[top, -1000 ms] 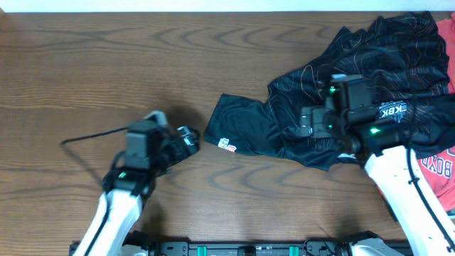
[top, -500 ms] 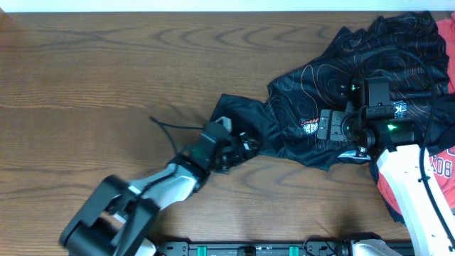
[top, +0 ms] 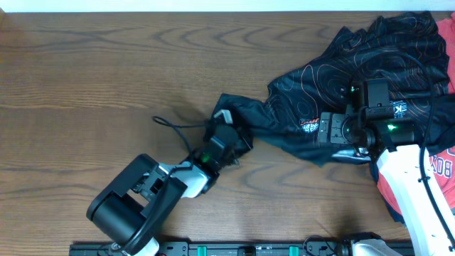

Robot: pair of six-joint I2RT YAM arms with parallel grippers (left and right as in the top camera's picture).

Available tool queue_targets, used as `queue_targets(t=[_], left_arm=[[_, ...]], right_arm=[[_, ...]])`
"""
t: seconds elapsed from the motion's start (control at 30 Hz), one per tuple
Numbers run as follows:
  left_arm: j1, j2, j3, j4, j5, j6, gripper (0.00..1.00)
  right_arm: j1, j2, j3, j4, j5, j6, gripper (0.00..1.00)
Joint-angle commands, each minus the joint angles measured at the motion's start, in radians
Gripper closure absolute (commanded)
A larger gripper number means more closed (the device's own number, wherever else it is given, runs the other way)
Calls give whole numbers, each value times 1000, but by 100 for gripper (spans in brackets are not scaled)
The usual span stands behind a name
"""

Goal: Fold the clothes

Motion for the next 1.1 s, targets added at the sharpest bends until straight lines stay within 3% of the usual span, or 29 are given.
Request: queue_targets(t=[0.0, 0.2, 0.33, 0.5, 0.53, 0.57, 0.6, 0.63, 0.73, 0.83, 0.97, 1.07], left_arm=[[73, -37, -4, 3, -5, 138, 94], [286, -215, -4, -77, 70, 336, 94], [511, -373, -2, -200, 66, 473, 94], [831, -462, 48, -289, 85, 509, 94], [886, -463, 68, -301, 123, 509, 90], [925, -463, 84, -311, 167, 509, 53], [958, -462, 100, -322, 229, 509, 2], [977, -462, 111, -333, 291, 509, 2], [974, -462, 114, -390, 442, 492, 2], [915, -461, 114, -576, 557, 463, 2], [753, -453, 113, -909, 554, 455, 2], [614, -433, 108, -1052, 529, 440, 2]], right_arm=[[-10, -5, 8, -4, 7, 11, 1], [-26, -5, 8, -16, 7, 11, 1], [-38, -5, 8, -24, 7, 10, 1], [-42, -5, 8, -25, 7, 10, 1], [-42, -5, 8, -25, 7, 10, 1], [-42, -5, 8, -25, 6, 10, 1], [-42, -5, 8, -25, 6, 10, 1], [-42, -5, 8, -25, 6, 11, 1], [-42, -5, 8, -25, 6, 11, 1], [-42, -5, 8, -28, 6, 10, 1], [-42, -5, 8, -33, 6, 10, 1], [-42, -5, 8, -35, 6, 10, 1]])
